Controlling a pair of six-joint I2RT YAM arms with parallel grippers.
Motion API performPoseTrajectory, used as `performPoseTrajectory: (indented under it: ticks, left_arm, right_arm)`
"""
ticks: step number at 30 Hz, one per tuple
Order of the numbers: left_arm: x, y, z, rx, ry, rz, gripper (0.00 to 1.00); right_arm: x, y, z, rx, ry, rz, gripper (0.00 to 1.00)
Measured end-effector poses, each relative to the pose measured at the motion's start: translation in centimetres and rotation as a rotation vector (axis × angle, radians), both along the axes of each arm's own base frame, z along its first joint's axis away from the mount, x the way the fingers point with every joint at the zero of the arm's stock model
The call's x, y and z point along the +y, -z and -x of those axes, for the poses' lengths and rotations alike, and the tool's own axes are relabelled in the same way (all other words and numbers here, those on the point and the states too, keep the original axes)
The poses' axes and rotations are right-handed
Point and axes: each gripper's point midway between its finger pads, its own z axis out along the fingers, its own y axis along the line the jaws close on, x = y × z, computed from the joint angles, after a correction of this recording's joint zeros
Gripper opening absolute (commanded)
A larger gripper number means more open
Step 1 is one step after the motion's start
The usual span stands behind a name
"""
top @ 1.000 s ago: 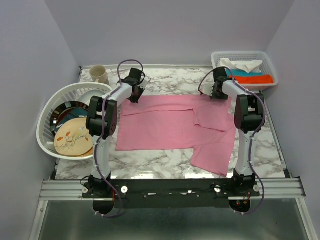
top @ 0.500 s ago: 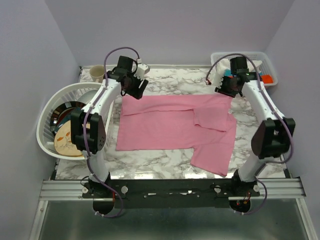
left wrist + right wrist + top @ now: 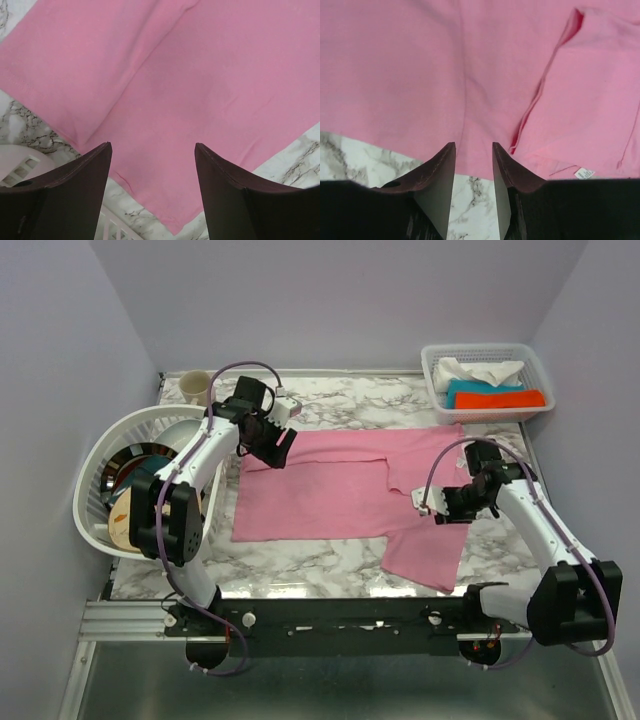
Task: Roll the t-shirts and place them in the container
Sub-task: Fold the T-shirt at the center of the board.
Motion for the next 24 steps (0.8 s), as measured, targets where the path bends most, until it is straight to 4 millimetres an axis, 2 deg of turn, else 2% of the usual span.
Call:
performPoseTrajectory:
  ticks: [3, 7, 8, 10, 17, 24]
  left_arm:
    - [0.0, -0.1, -0.1, -0.008, 0.006, -0.001, 0.75]
    - [0.0, -0.1, -0.2, -0.013, 0.011, -0.004, 0.75]
    - [0.0, -0.1, -0.2, -0.014, 0.012, -0.004, 0.75]
    - [0.0, 0.0, -0.2, -0.016, 0.012, -0.004, 0.75]
    - [-0.1, 1.1, 0.2, -0.001, 0.011, 0.007, 0.75]
    - [-0.2, 1.7, 0.1, -0.004, 0.011, 0.01, 0.74]
  right_arm:
    - [-0.1, -0.2, 2.4, 0.031, -0.094, 0.017, 0.4]
    - [-1.4, 1.9, 6.4, 0.08, -0.222, 0.092, 0.4]
    - [-1.6, 2.6, 8.0, 0.112, -0.245, 0.1, 0.4]
    - [-2.0, 3.1, 10.0, 0.131, -0.289, 0.116, 0.4]
    - [-2.8, 3.7, 12.4, 0.131, -0.338, 0.157, 0.4]
    - [-2.9, 3.9, 12.5, 0.177, -0.36, 0.165, 0.43]
